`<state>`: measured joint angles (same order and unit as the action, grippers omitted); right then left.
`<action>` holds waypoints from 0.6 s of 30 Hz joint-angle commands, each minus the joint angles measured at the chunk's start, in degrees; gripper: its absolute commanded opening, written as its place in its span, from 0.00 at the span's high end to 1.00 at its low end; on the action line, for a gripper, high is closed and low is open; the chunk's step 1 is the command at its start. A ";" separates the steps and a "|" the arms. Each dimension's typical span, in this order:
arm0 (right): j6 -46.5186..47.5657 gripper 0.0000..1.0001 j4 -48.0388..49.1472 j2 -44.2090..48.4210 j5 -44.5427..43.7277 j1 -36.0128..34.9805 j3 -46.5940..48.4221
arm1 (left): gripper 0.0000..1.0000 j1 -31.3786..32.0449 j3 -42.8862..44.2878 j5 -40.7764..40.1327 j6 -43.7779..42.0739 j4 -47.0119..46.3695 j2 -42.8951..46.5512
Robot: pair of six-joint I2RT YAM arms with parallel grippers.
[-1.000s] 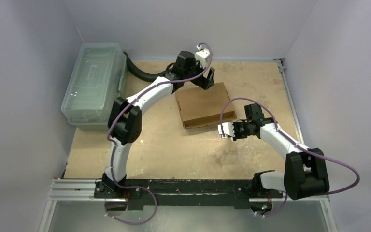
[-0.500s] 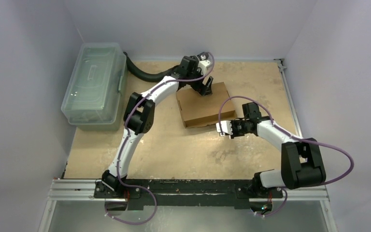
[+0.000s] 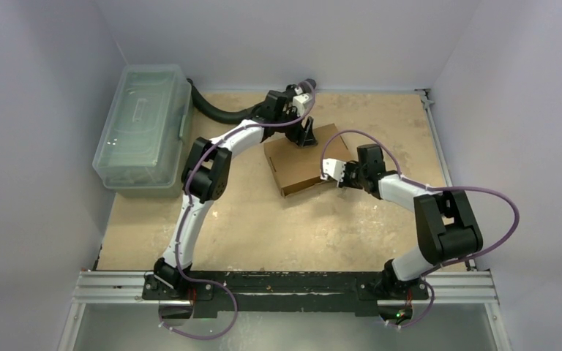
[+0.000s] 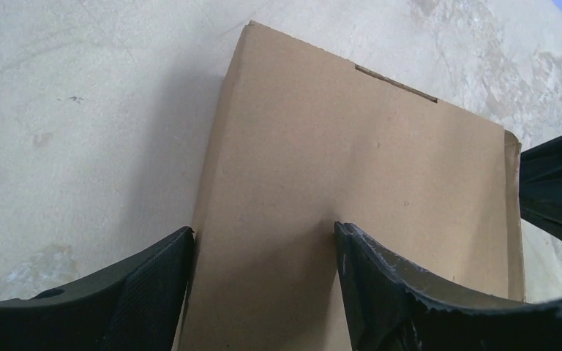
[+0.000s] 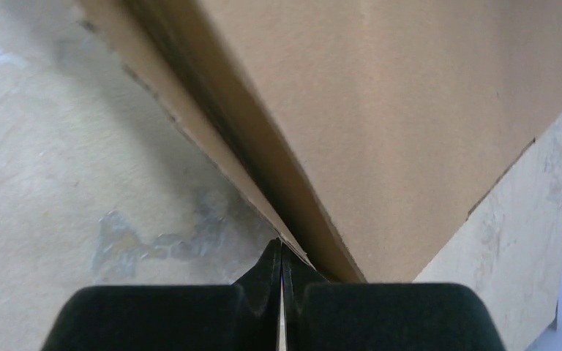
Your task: Fold the paper box
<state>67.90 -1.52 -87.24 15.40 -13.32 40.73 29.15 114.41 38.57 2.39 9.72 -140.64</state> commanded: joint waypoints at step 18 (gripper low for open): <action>4.80 1.00 -29.04 2.02 13.47 -21.89 9.84 | 0.35 0.21 -11.93 -2.87 16.86 -2.40 3.76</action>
<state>77.58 -30.65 -82.41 26.92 -27.68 47.68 28.88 106.85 36.14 15.51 2.59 -137.84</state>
